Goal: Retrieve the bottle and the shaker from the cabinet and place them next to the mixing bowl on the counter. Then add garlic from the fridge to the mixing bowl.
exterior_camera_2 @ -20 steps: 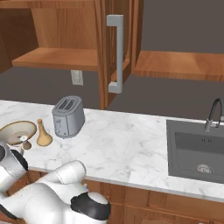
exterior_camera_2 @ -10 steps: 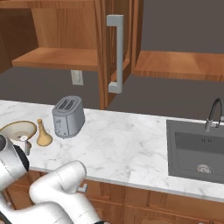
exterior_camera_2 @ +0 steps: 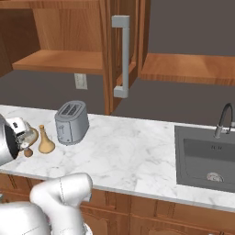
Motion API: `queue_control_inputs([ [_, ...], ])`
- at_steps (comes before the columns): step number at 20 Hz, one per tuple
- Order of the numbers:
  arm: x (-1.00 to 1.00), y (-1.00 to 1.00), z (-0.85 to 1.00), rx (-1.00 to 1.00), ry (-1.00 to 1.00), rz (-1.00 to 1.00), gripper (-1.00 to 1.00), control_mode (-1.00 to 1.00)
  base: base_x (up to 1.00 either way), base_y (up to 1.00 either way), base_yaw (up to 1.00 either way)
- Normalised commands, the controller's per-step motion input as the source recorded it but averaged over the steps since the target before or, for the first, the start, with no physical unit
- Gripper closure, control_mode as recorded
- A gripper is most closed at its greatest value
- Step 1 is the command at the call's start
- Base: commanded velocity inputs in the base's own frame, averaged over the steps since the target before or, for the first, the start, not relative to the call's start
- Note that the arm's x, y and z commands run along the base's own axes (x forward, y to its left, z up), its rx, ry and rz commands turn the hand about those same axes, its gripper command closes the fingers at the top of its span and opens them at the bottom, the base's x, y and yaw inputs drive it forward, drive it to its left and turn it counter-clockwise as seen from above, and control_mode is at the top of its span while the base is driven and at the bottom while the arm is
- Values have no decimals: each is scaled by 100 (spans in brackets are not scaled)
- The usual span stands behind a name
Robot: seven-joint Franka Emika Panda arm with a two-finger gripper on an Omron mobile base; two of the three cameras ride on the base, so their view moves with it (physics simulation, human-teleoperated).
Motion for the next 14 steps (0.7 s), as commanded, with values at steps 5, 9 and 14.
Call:
queue_control_inputs([
  [5,44,-56,41,-48,26,-1,-100,-100,0,0,0],
  [9,15,-76,-11,-4,26,-25,-100,-100,0,0,0],
  [14,-20,-89,-18,2,1,-54,-100,-100,0,0,0],
])
